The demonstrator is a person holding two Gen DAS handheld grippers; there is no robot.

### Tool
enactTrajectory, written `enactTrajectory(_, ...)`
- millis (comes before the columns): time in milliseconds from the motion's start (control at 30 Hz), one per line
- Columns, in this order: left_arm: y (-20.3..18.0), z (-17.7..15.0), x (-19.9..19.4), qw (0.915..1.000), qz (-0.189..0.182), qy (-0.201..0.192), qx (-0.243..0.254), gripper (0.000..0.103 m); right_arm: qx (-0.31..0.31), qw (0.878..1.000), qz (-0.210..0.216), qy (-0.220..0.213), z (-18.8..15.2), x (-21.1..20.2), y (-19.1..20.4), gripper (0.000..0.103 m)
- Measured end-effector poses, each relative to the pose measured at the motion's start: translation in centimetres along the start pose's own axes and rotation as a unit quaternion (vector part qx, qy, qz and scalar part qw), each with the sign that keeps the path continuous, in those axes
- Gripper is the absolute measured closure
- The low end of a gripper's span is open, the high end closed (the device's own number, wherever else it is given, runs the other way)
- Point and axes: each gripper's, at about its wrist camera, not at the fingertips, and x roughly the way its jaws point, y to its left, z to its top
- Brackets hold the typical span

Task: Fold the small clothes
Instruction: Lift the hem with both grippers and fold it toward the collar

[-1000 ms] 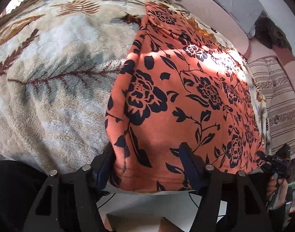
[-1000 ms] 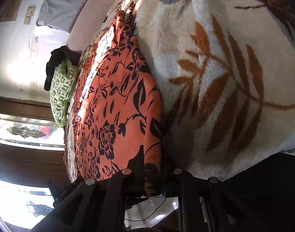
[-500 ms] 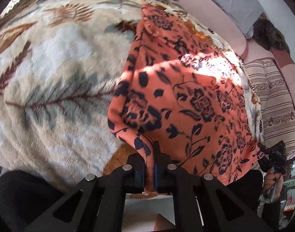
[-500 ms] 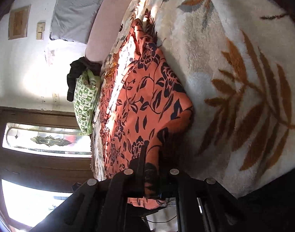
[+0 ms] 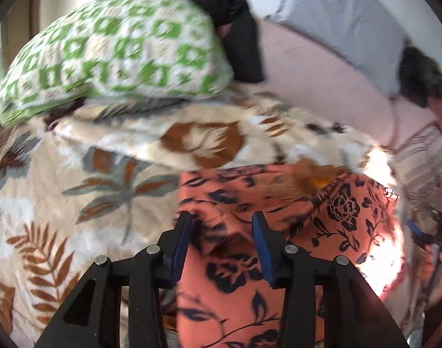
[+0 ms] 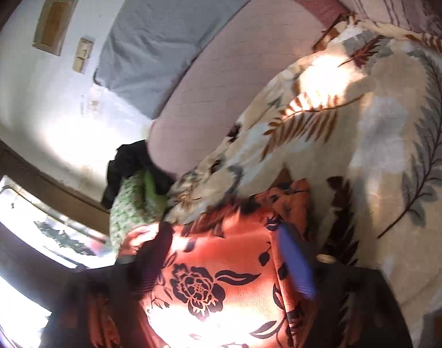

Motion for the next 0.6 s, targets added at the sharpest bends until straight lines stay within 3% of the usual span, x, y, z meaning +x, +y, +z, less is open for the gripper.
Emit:
enactTrajectory(67,1.6,-1.9,0.0,0.9992,-0.035,-0.001,-0.017,0.054,0.023,1.000,-0.005,0.012,-1.7,-0.1,-1.9,0.014)
enactTrajectory(133,2.3,-4.1,-1.2,0.9996,-0.027,-0.010,0.000,0.048,-0.016,0.999,-0.034,0.027,-4.0,-1.3,-2.0,0.014)
enactTrajectory(267,3.3,-9.0,-3.5,0.9979,-0.059,-0.020,-0.017,0.019,-0.081,0.992,-0.054,0.079,-6.6,-2.2,-2.0,0.014)
enactTrajectory(333,2.2,-10.2,-2.1,0.9967,-0.079,0.016,-0.007,0.019,-0.093,0.987,-0.069,0.109,-7.3,-1.1,-2.3,0.015)
enactTrajectory(400,1.0,-10.8,0.6,0.9954,-0.068,0.067,0.009,0.019,-0.088,0.982,-0.075,0.148,-8.1,0.8,-2.8,0.021)
enactTrajectory(433,0.4,-10.8,1.3,0.9966,-0.043,0.066,0.022,0.022,-0.103,0.979,-0.090,0.152,-8.3,1.5,-2.4,0.023)
enactTrajectory(467,-0.4,-10.5,1.2,0.9974,-0.020,0.057,0.039,0.056,-0.112,0.975,-0.102,0.162,-8.5,2.0,-1.9,0.036)
enactTrajectory(500,-1.0,-9.9,1.1,0.9965,-0.012,0.066,0.050,0.079,-0.109,0.971,-0.109,0.182,-8.5,2.5,-1.5,0.078)
enactTrajectory(533,-1.2,-9.2,0.8,0.9957,-0.027,0.078,0.043,0.091,-0.102,0.967,-0.114,0.201,-8.5,3.0,-1.2,0.081)
enactTrajectory(600,-1.9,-8.1,-1.0,0.9964,-0.022,0.067,0.047,0.092,-0.125,0.958,-0.147,0.212,-8.7,3.1,0.1,0.084)
